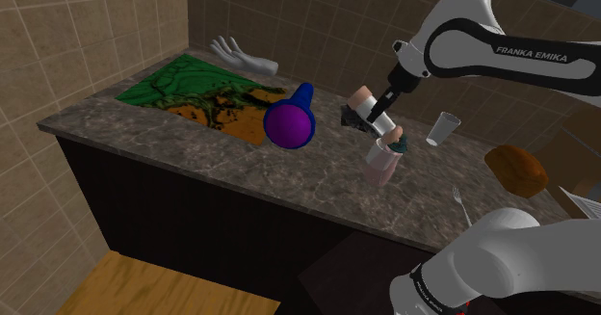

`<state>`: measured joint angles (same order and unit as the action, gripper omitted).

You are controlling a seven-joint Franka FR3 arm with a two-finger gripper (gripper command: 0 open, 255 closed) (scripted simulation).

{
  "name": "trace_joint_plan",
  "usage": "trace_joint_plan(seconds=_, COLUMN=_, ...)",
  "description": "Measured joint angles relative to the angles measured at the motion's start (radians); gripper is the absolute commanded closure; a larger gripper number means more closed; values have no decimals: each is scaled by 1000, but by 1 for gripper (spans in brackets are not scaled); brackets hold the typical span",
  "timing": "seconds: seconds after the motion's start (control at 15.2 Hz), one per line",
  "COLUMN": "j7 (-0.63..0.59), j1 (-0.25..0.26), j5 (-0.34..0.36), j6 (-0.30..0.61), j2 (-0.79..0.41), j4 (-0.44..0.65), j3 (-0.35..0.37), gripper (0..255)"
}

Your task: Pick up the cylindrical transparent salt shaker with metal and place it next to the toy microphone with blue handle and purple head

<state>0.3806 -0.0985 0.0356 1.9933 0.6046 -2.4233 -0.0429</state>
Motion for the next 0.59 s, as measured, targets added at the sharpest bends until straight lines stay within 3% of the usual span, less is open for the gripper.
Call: trace_joint_plan(seconds=0.59, j7=-19, j1=6, j5=-4, j6=106, j2=-22, j4=-86, j3=13, gripper=255)
